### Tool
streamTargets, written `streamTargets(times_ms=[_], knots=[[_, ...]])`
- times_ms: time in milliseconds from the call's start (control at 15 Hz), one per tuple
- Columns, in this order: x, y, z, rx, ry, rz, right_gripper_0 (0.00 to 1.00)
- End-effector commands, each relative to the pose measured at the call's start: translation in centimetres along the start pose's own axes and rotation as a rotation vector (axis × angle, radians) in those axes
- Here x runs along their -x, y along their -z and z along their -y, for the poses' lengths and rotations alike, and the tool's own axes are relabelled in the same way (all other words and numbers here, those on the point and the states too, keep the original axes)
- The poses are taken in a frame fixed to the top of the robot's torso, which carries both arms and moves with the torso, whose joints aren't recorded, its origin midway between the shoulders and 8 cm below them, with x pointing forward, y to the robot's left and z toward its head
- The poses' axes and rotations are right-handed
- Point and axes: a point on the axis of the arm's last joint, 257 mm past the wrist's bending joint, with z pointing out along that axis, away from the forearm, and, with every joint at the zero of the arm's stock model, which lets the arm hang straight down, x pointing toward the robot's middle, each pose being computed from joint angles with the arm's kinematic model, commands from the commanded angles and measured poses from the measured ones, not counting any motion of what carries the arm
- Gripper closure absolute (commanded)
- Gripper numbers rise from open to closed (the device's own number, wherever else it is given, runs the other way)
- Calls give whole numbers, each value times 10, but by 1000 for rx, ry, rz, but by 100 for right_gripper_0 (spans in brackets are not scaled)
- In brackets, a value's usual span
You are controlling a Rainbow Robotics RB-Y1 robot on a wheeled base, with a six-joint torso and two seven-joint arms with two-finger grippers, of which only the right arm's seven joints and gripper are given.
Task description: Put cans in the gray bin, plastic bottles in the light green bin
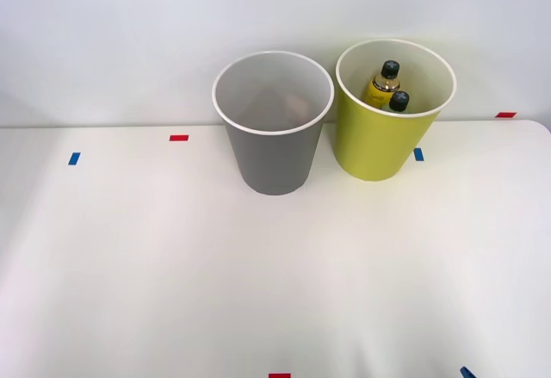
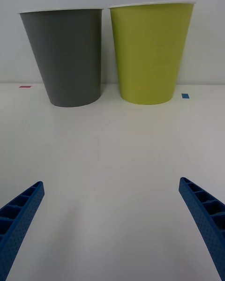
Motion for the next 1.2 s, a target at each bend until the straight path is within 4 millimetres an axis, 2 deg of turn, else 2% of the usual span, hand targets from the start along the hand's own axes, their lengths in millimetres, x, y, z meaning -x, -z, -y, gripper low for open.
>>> streamTargets(times_ms=[67,1200], knots=[[0,0,0,0,0,0,0],[0,0,0,0,0,0,0]])
